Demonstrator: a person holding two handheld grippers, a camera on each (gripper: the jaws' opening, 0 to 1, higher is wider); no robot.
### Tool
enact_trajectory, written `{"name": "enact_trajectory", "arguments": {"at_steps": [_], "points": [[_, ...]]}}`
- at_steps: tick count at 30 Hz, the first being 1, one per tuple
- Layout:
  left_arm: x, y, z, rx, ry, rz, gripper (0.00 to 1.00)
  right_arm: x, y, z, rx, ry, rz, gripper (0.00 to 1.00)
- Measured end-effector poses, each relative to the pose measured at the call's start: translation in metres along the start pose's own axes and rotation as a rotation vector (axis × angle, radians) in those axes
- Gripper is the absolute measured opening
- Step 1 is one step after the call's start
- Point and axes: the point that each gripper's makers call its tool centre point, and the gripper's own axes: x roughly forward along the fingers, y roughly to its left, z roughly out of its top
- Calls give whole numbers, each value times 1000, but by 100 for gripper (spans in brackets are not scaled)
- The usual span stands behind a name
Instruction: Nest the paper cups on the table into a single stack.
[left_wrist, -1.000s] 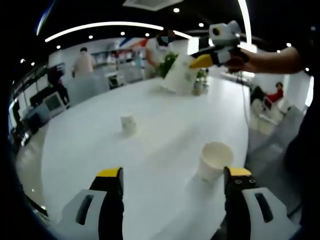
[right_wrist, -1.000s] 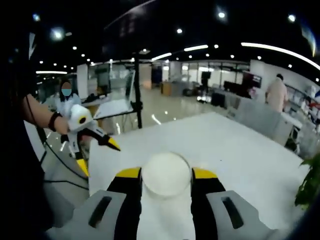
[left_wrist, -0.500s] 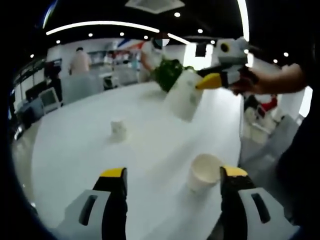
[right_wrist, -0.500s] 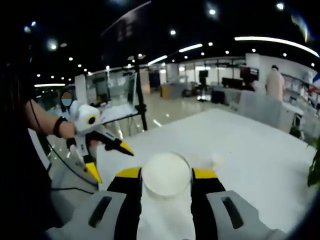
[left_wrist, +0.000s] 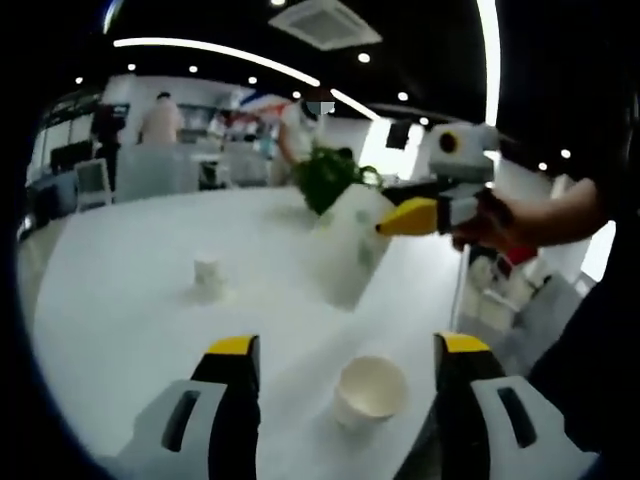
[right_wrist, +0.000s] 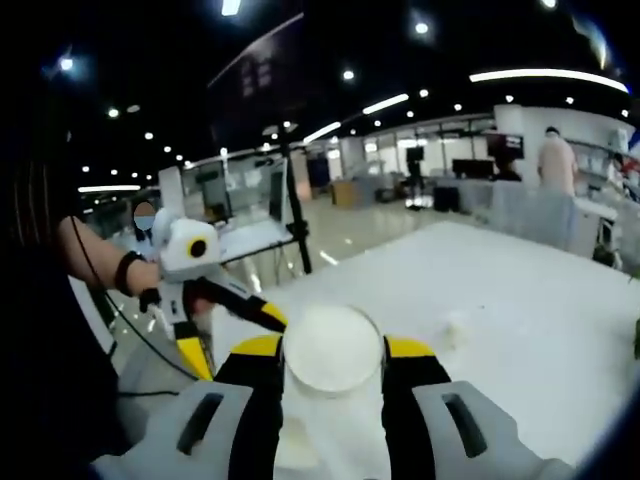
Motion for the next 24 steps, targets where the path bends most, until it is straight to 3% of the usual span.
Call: {"name": "enact_trajectory", "arguments": {"at_steps": [3, 9, 24], "points": [[1, -3, -3, -21, 9, -17, 66, 0, 5, 2, 19, -20, 19, 34], [1, -14, 7, -88, -47, -65, 58, -1, 14, 4, 59, -56, 51, 34], [0, -20, 16, -118, -98, -106, 42, -2, 24, -1, 117, -81, 87, 34]]}}
